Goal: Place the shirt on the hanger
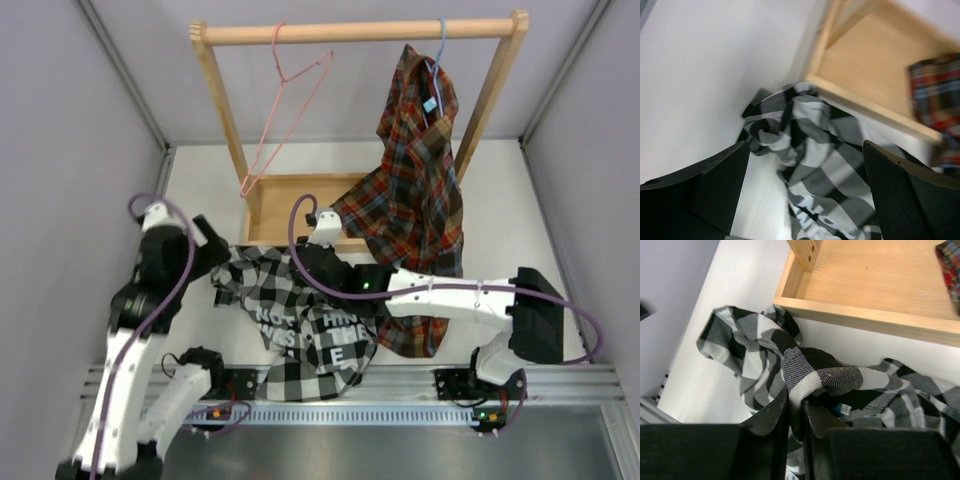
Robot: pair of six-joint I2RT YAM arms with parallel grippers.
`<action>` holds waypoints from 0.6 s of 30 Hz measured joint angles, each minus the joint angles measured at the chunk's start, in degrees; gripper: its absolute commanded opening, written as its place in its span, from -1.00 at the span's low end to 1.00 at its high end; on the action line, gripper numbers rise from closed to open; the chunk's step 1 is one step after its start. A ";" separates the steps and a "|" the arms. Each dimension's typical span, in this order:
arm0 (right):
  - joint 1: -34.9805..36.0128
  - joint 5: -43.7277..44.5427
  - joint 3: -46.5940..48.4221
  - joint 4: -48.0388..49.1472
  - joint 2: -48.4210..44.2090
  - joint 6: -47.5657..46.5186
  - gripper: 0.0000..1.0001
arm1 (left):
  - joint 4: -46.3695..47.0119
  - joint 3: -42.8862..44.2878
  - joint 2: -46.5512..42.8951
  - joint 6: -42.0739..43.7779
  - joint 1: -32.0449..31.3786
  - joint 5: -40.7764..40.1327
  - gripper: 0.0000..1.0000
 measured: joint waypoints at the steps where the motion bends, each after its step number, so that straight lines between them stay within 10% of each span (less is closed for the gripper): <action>1: -0.07 -0.20 0.37 0.81 0.81 0.22 -0.32 | 0.22 -0.68 -4.59 0.00 0.00 1.55 0.96; 2: -0.11 -0.68 0.48 1.77 1.36 0.48 0.07 | 0.26 -1.25 -9.05 0.04 0.00 3.67 0.96; 8: -0.50 -6.91 0.04 5.70 2.27 -0.46 0.48 | 1.86 -5.49 -17.49 1.55 0.00 17.55 0.96; 18: -14.45 -24.37 -18.25 4.94 -24.09 -8.48 0.49 | 1.73 -9.97 -14.43 1.68 0.00 30.45 0.96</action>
